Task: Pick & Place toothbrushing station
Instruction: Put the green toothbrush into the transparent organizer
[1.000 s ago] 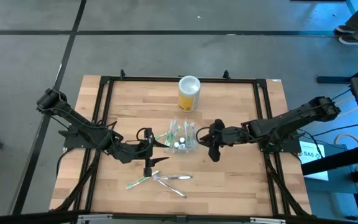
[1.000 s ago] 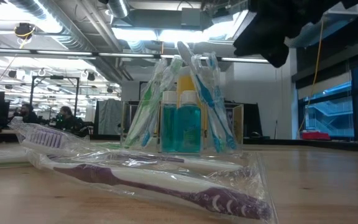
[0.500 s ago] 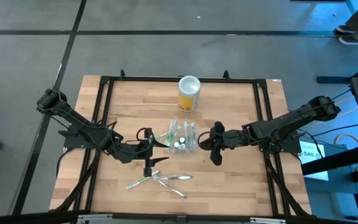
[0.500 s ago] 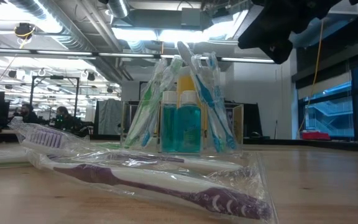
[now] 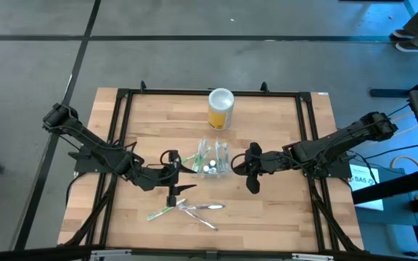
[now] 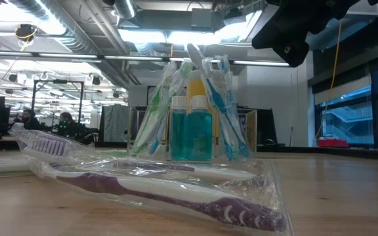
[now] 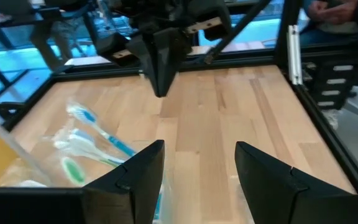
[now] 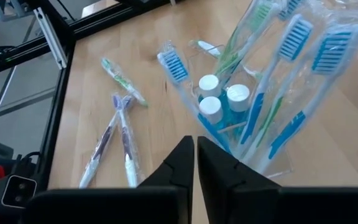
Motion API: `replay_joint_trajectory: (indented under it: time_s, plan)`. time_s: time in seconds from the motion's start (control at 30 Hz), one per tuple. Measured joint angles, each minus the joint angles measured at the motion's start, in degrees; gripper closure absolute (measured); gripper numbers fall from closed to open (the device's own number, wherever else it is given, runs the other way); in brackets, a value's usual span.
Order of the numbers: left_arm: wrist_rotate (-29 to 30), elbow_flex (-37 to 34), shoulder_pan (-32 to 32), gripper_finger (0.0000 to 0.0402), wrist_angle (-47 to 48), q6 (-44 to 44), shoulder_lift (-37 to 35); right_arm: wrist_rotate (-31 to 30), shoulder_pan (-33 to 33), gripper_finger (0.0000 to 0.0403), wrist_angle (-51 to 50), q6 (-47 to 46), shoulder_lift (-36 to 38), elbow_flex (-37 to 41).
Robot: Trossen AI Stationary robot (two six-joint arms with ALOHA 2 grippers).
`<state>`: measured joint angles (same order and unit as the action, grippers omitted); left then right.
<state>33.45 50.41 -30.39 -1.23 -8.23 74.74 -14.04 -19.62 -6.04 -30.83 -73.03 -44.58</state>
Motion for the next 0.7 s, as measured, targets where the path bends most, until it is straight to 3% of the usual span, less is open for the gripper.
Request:
replay_joint_trajectory:
  time_s: [0.3,0.7]
  plan:
    - [-7.2,0.0,0.0,0.0208,6.1,-0.9,0.0,0.1,0.0,0.0367,0.0,0.0,0.0,0.0]
    - [-5.0,0.0,3.6,0.0208,37.2,-17.0,0.0,0.1,0.0,0.0353,0.0,0.2,0.0,0.0]
